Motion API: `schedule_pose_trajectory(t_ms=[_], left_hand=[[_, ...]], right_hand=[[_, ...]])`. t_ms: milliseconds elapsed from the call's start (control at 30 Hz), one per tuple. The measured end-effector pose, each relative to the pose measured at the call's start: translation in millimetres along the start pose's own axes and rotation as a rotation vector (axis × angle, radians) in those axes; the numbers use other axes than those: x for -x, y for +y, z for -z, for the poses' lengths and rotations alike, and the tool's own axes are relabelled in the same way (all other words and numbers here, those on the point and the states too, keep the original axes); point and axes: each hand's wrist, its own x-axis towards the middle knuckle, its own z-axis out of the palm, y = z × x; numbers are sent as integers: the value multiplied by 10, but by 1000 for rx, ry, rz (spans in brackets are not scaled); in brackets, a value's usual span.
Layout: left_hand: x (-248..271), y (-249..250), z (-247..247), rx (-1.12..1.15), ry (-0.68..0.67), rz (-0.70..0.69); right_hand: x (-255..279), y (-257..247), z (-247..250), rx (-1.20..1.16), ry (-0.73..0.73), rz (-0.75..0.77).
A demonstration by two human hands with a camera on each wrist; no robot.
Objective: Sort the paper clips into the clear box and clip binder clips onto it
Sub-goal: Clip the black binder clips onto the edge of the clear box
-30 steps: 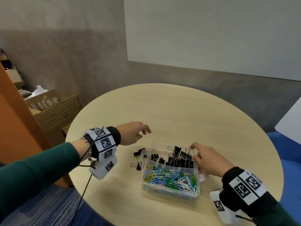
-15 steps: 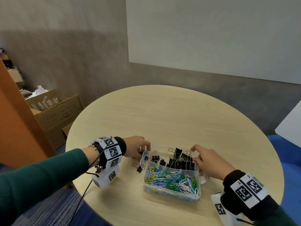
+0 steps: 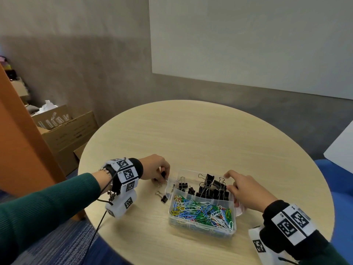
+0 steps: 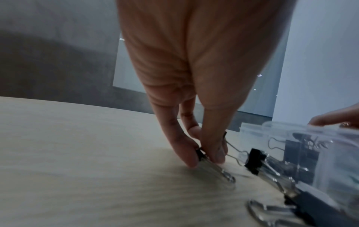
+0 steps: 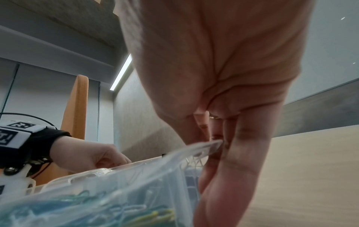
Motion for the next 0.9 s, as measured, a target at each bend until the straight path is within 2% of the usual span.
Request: schedule_pose_trajectory(t_ms=[267, 433, 533, 667, 833, 900], left_hand=[[36, 27, 284, 19, 173, -2], [51, 268, 370, 79, 244, -93], [16, 418, 358, 106, 239, -168], [-52, 531, 279, 209, 166, -206], [-138, 440, 271, 157, 192, -122], [-123, 345, 265, 13, 91, -45]], right_hand=[[-13, -7, 2, -2, 4, -1], [2, -9, 7, -17, -3, 4], [12, -9, 5, -21, -4, 4], [6, -3, 0, -27, -5, -3], [9, -8, 10, -28, -6, -8], [17, -15, 18, -34, -11, -7]])
